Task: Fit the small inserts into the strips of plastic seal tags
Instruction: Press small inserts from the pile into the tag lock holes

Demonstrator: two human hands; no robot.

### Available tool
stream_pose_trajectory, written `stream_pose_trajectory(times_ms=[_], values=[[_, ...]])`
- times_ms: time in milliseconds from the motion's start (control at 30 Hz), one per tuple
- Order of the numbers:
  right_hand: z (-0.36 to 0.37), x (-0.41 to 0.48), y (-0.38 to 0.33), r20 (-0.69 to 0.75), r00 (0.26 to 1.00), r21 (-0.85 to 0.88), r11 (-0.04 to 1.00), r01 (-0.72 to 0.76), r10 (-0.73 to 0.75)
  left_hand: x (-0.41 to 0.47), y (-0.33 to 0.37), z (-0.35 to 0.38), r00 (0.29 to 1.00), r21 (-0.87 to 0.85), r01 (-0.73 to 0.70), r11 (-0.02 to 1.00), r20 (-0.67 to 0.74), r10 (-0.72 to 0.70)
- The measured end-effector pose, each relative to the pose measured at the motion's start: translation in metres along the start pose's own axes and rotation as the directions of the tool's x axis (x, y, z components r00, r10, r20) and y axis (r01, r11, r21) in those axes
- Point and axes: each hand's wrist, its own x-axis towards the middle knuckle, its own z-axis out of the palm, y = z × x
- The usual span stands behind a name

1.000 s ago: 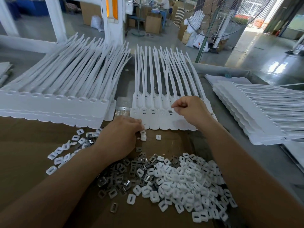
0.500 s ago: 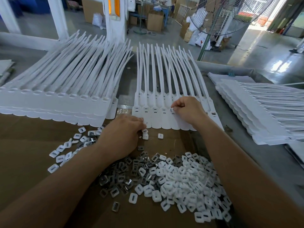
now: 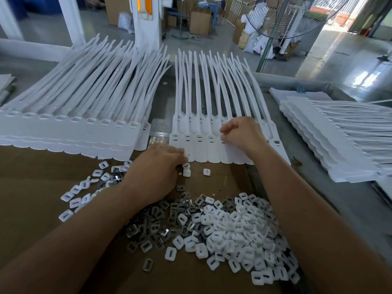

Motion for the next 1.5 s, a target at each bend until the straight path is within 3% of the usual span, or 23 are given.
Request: stream_pose_trajectory(times_ms=[267, 467, 633, 833, 1033, 1233, 1500], values=[[-0.006, 0.013, -0.009, 0.094, 0.99, -0.012, 0.995, -0.101, 0.102, 0.0, 0.004, -0.001, 1.0, -0.005, -0.004, 1.0, 0.024, 0.004], [-0.007, 0.001, 0.002, 0.061, 0.998, 0.037, 0.999, 0.002, -0.004, 0.0, 0.001, 0.001, 1.0, -0.007, -0.007, 1.0, 0.006, 0.007], [-0.021, -0.014, 0.007, 0.201, 0.977, 0.166, 0.986, 0.033, -0.066, 0.001, -0.001, 0.002, 1.0, -0.011, -0.017, 1.0, 0.015, 0.017], [-0.042, -0.046, 0.019, 0.2, 0.962, 0.097, 0.98, 0.171, -0.188, 0.002, -0.004, 0.006, 1.0, -0.012, 0.009, 1.0, 0.006, -0.009], [-0.061, -0.067, 0.028, 0.458, 0.878, 0.054, 0.99, 0.133, -0.142, 0.003, -0.007, 0.008, 1.0, -0.01, 0.017, 1.0, 0.012, -0.017], [-0.066, -0.075, 0.025, 0.662, 0.748, -0.099, 0.984, 0.147, -0.045, 0.002, -0.005, 0.006, 1.0, 0.002, -0.007, 1.0, 0.0, 0.007], [-0.059, -0.077, 0.023, 0.644, 0.763, -0.189, 0.957, 0.22, -0.049, 0.002, -0.006, 0.007, 1.0, 0.004, 0.002, 1.0, 0.007, -0.002]])
